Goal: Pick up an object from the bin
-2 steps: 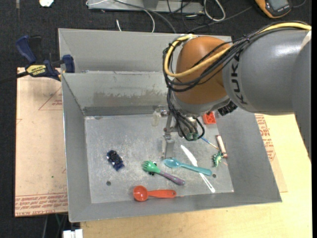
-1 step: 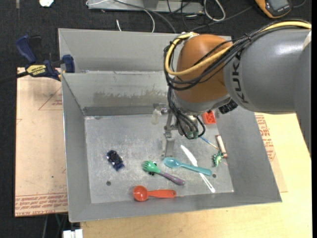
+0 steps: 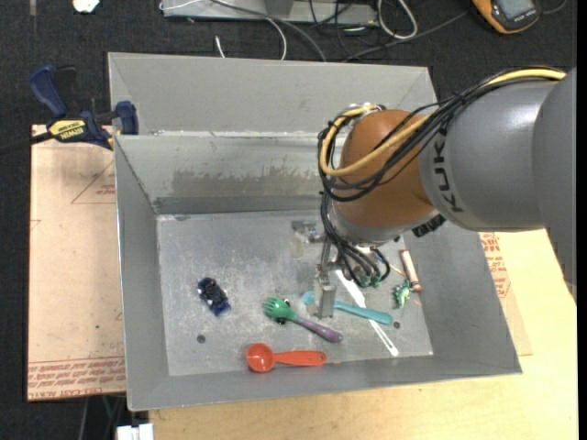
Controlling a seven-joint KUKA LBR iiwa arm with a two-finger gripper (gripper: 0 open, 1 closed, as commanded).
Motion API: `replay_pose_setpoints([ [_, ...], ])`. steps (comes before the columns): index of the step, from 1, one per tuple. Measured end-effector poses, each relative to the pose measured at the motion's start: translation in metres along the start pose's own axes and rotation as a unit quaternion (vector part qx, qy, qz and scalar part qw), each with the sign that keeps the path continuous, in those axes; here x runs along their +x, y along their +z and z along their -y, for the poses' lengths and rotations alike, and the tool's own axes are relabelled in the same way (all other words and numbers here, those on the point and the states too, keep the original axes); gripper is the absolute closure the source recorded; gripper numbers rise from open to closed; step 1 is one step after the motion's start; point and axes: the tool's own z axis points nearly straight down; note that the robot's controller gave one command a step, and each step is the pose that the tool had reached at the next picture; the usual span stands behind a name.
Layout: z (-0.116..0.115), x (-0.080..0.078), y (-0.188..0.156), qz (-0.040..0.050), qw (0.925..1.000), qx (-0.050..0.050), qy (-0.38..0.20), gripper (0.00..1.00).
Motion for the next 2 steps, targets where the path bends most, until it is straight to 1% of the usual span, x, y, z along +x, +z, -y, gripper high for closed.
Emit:
replay_pose_setpoints([
  [1, 0.016, 0.004, 0.02, -0.0032, 1.0, 0.0, -0.007, 0.0],
  [2, 0.033, 0.028, 0.002, -0.0039, 0.9986, 0.0, -0.052, 0.0],
])
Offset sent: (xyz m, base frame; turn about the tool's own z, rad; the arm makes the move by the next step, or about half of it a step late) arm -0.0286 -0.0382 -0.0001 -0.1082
